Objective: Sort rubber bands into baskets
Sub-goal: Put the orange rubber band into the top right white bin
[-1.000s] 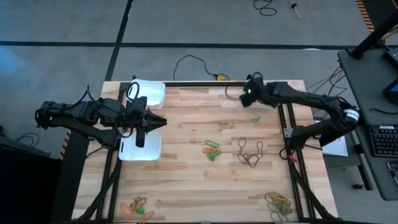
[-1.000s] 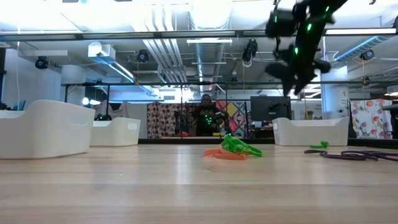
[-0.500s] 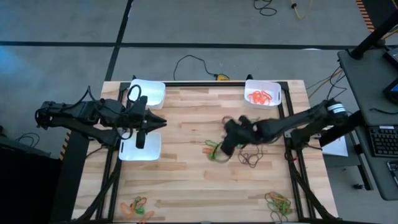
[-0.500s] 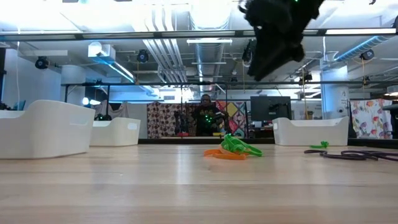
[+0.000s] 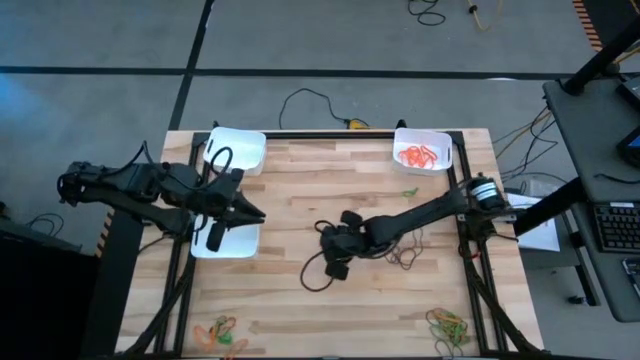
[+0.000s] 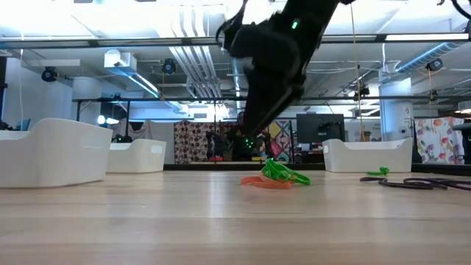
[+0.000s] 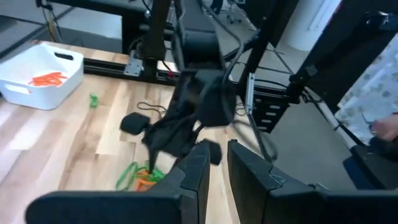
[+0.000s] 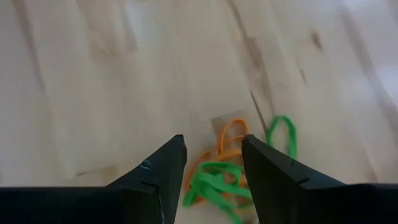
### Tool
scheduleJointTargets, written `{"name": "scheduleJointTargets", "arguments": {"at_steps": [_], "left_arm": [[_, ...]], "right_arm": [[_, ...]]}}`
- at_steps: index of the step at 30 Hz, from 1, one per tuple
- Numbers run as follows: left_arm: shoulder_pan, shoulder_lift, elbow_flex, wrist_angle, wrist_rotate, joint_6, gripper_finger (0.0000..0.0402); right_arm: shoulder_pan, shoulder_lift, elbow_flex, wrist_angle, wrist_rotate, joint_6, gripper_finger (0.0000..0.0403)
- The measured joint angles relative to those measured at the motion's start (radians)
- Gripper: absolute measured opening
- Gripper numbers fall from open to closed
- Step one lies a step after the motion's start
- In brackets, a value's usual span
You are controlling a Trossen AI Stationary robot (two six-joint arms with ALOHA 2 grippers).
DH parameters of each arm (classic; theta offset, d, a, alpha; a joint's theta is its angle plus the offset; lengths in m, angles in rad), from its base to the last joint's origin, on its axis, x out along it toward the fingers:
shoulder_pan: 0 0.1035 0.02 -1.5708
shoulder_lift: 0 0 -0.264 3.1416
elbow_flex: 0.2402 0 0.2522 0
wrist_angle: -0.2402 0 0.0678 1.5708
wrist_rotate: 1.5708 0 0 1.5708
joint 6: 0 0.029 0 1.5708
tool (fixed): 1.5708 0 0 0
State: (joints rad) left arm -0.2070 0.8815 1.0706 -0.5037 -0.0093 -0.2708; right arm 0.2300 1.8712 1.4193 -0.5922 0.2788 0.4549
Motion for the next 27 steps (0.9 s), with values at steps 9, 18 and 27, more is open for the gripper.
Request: {"name": "scheduleJointTargets", "arguments": {"at_steps": [9,18,27], "left_arm": [[-0.02,0.002,0.0,-0.01,-0.003,-0.025,0.0042],[-0.02,0.003,0.0,-0.014,-0.005,-0.031,0.0042],[-0.02,0.003,-0.001,-0.016,-0.009,-0.027,0.0042]], "right_arm": [[-0.055,0.09,0.011,0.044,-0.086,-0.082,0.0144],[-0.097,0.145,0.008,0.048,-0.096,-0.109,0.0162],[-0.145,0.162,0.005,0.053,-0.175,-0.133,0.0133]]}}
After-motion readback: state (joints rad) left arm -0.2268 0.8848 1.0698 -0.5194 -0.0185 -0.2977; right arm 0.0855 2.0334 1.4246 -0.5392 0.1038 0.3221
